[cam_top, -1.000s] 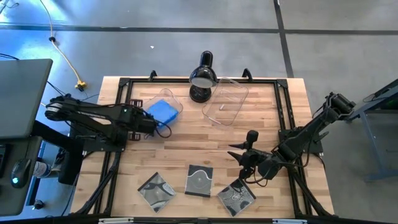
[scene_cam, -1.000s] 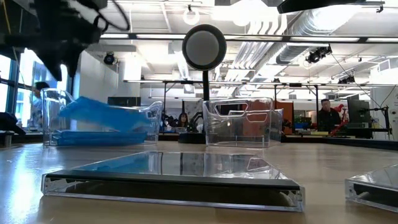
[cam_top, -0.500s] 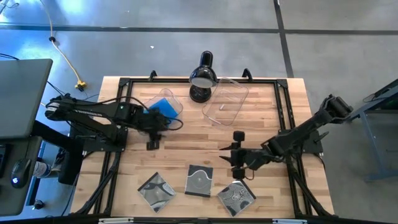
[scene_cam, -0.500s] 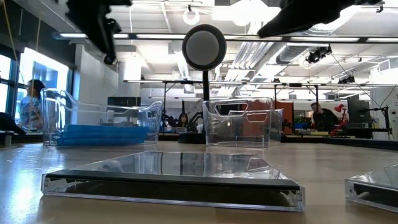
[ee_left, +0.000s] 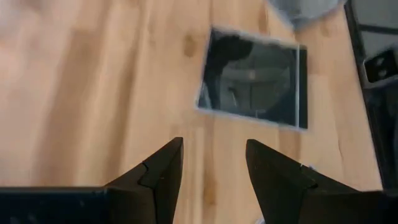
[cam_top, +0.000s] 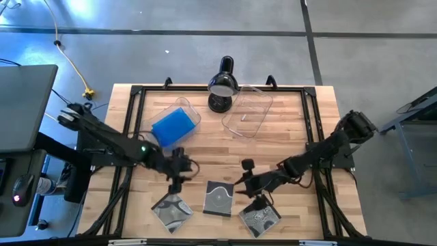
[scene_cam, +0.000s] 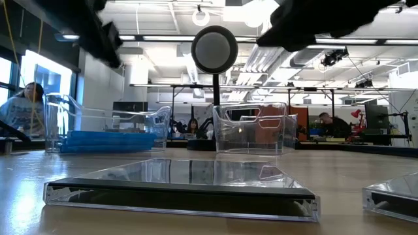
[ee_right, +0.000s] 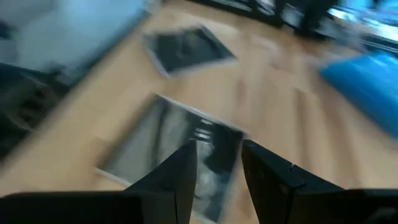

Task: Pick & place jewel cases by type
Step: Put the center black CD case into the right transparent bin

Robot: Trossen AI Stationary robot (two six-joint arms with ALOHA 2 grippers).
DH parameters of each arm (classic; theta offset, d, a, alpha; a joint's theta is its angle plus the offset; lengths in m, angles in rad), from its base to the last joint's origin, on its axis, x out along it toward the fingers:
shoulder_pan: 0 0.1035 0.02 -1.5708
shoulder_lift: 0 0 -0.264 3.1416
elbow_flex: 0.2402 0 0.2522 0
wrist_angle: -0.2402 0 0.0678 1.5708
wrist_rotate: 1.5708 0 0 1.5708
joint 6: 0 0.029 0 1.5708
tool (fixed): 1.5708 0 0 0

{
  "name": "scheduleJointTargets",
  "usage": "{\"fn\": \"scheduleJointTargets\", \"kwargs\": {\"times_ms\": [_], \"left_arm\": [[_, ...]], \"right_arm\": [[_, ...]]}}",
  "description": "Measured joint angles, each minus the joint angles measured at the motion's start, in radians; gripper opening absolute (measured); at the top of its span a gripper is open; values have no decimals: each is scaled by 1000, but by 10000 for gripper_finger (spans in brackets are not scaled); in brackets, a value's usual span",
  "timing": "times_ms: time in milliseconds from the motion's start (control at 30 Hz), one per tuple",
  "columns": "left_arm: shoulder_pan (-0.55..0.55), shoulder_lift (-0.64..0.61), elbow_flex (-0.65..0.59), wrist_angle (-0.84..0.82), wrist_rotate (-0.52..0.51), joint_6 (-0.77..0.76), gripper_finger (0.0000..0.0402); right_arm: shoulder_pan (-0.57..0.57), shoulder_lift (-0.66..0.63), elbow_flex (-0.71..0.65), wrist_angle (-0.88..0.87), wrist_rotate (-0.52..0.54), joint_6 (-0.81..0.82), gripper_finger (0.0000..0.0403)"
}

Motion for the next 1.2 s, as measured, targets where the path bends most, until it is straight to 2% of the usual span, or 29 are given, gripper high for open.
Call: {"fn": "scheduleJointTargets", "kwargs": {"times_ms": [233,400,600,700,900,1200], "left_arm": [[-69,185,-35,289,-55,2,174],[-102,290,-36,435,-44,30,174],[-146,370,-28,573,-18,59,174],[-174,375,-25,559,-51,79,174],[-190,382,-22,548,-193,28,174],[-190,387,-21,558,-171,21,174]], "right_arm": [[1,146,2,242,-204,-63,124],[9,243,24,281,-234,-65,124],[22,355,135,236,-292,-65,124],[22,407,208,171,-313,-97,124],[18,501,346,34,-302,-151,124],[22,560,397,-30,-241,-212,124]]}}
